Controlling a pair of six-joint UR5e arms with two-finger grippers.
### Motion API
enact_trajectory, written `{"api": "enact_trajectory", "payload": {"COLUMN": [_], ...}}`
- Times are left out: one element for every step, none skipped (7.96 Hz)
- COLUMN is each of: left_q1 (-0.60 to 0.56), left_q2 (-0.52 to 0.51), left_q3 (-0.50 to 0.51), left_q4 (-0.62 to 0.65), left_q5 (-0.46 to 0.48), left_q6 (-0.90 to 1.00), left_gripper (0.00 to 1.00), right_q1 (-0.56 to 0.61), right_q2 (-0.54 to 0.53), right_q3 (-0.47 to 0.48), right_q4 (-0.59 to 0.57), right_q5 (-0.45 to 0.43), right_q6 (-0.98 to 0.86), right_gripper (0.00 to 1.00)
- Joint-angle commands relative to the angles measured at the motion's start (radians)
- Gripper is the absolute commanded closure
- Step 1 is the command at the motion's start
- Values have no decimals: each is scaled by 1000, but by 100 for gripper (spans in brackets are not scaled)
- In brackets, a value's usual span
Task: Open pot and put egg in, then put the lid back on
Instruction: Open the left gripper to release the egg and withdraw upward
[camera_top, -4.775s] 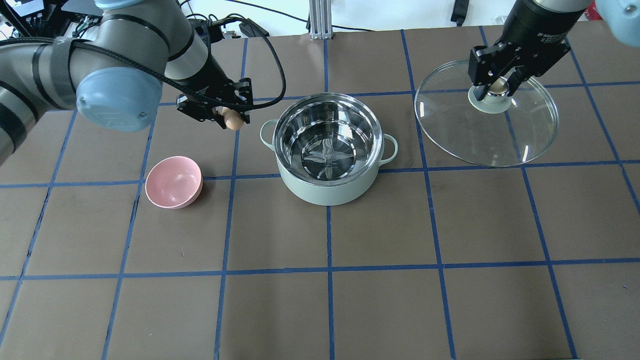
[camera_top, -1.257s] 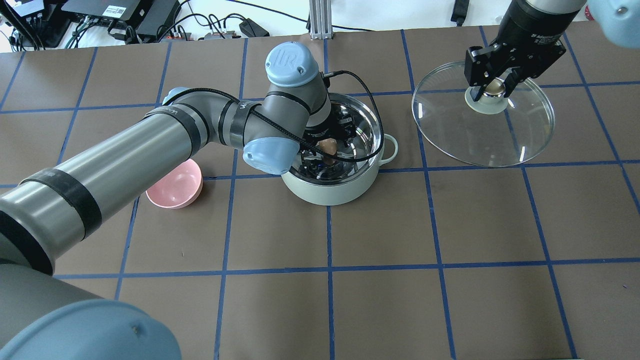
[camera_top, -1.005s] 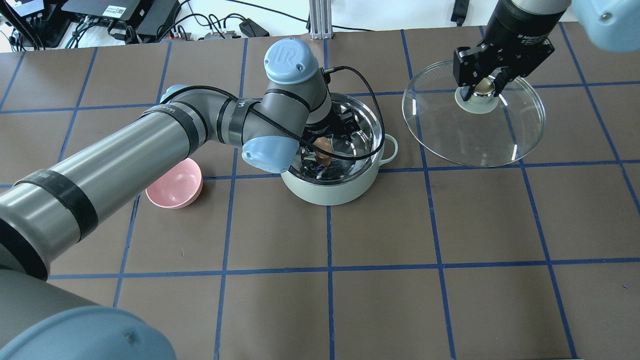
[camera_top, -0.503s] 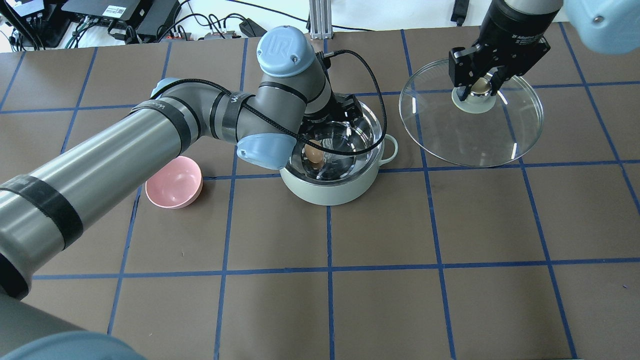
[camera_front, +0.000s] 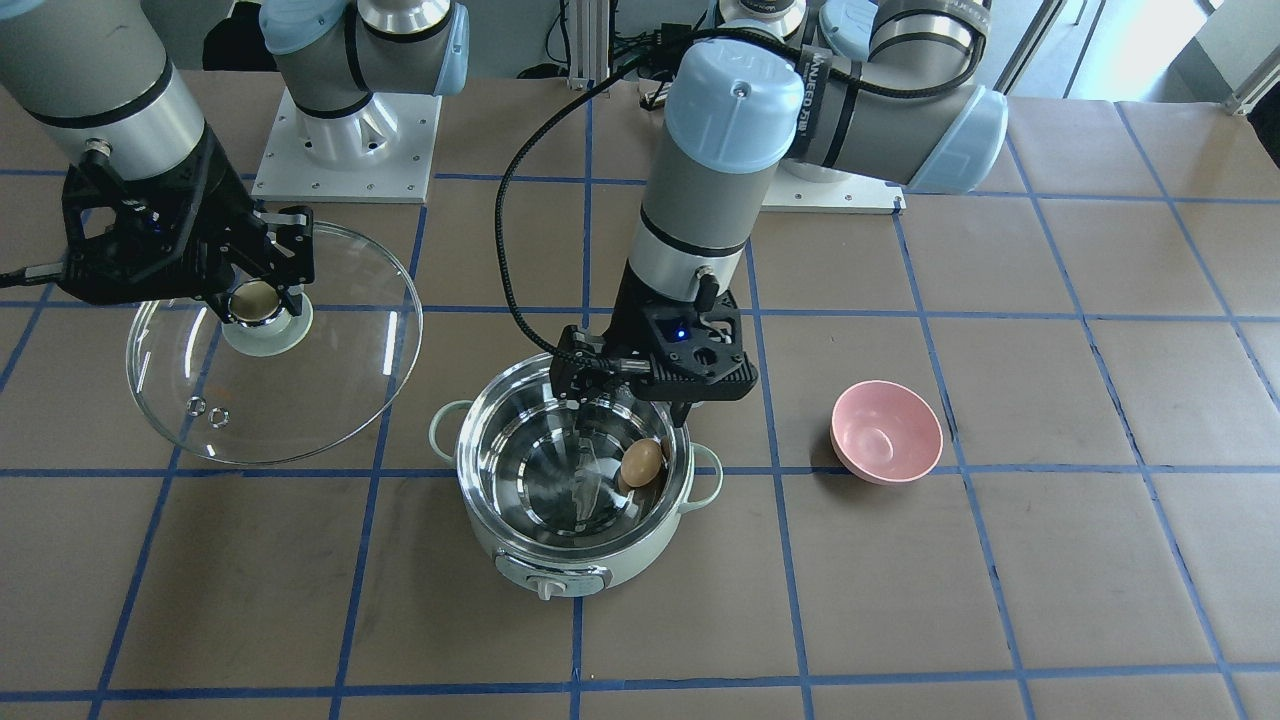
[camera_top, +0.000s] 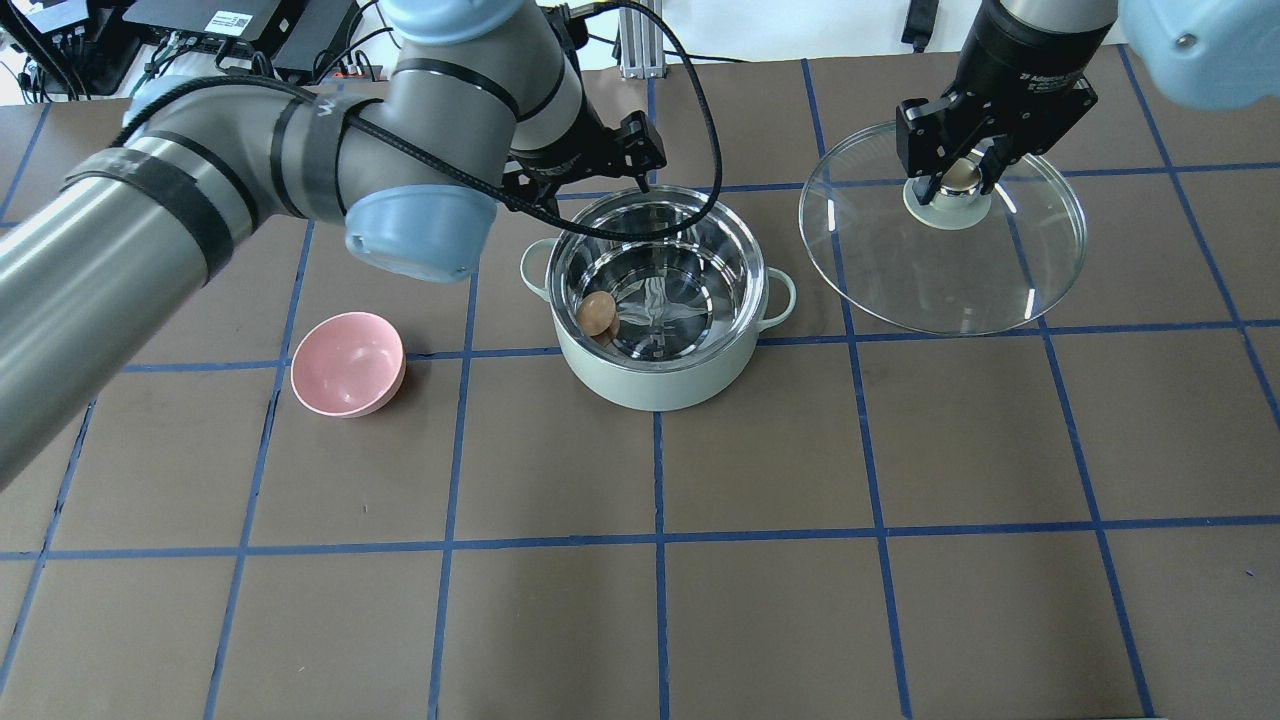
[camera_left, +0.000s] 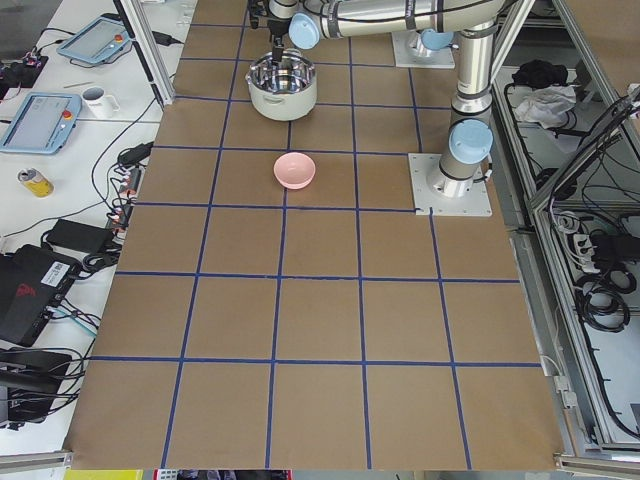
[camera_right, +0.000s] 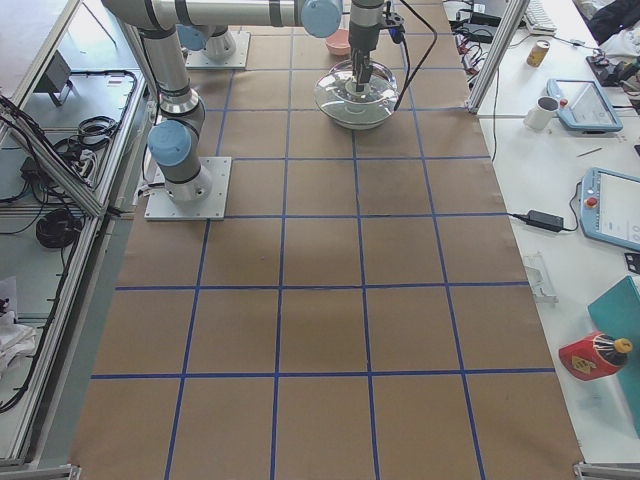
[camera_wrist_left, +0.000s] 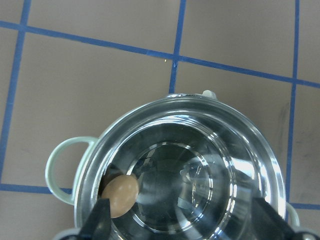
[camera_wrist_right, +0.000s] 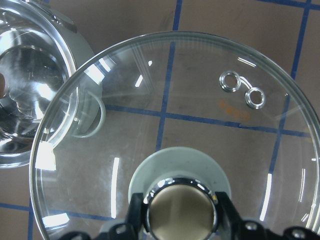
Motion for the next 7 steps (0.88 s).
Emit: {"api": "enact_trajectory", "payload": {"left_q1": [87,104,113,113,122,126,132], "left_q2": [111,146,173,196,223,230,236], "left_q3": [4,4,4,4,2,-1,4], "left_q4": [-180,-260,-326,-361,-435,-441,-437], "left_q5": [34,71,89,117,114,117,117], "left_q6": [85,109,114,116,117,143,268], "left_gripper": [0,0,0,0,0,0,0], "right_q1": [3,11,50,108,159,193,216], "right_q2": [2,7,17,27,40,51,66], "right_q3": [0,2,2,2,0,0,-1], "right_q4": [-13,-13,-46,-60,-88,-105,-132], "right_q5": [6,9,7,6,1,4,7], "right_q6": [8,67,110,163,239,291,328], "right_gripper": [100,100,100,100,100,100,100]}}
